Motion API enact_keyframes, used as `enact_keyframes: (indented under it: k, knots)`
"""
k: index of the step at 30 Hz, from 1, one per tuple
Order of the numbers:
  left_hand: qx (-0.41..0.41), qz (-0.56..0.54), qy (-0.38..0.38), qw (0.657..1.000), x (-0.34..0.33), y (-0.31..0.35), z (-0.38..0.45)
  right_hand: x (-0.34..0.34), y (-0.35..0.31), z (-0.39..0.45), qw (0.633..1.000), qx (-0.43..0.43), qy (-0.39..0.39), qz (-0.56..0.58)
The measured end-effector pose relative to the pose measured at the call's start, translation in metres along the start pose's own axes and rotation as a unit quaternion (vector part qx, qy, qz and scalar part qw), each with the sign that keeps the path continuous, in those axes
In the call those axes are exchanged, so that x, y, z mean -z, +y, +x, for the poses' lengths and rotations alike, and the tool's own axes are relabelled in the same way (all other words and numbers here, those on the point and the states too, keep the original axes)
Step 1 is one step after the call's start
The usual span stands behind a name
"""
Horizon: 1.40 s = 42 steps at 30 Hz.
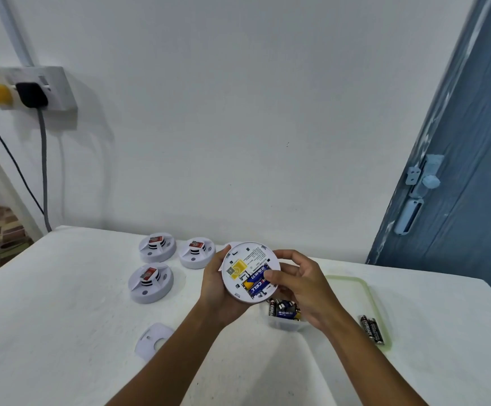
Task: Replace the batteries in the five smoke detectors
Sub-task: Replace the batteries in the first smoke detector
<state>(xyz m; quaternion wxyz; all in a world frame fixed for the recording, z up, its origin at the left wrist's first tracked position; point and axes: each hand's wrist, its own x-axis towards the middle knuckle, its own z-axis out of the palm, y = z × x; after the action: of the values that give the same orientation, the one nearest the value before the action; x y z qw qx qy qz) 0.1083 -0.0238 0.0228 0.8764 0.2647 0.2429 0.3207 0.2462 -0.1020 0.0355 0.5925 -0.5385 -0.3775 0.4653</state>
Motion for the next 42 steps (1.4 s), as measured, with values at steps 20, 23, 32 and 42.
enact_keyframes:
  k: [20, 23, 32, 42]
  knots:
    - [-0.024, -0.003, 0.061, 0.998, -0.006, -0.013, -0.022, -0.003, 0.005, -0.010, 1.000, -0.022, -0.004, 0.007]
    - [-0.027, -0.009, 0.079, 0.996, -0.002, -0.012, -0.029, -0.010, 0.007, -0.009, 1.000, -0.026, -0.006, 0.000]
    - [-0.025, -0.038, 0.037, 0.998, 0.040, 0.015, -0.045, -0.052, 0.017, -0.010, 0.999, -0.031, 0.038, 0.005]
    - [-0.028, -0.073, 0.045, 0.996, 0.182, 0.094, -0.081, -0.161, 0.081, 0.005, 0.920, -0.011, -0.045, -0.390]
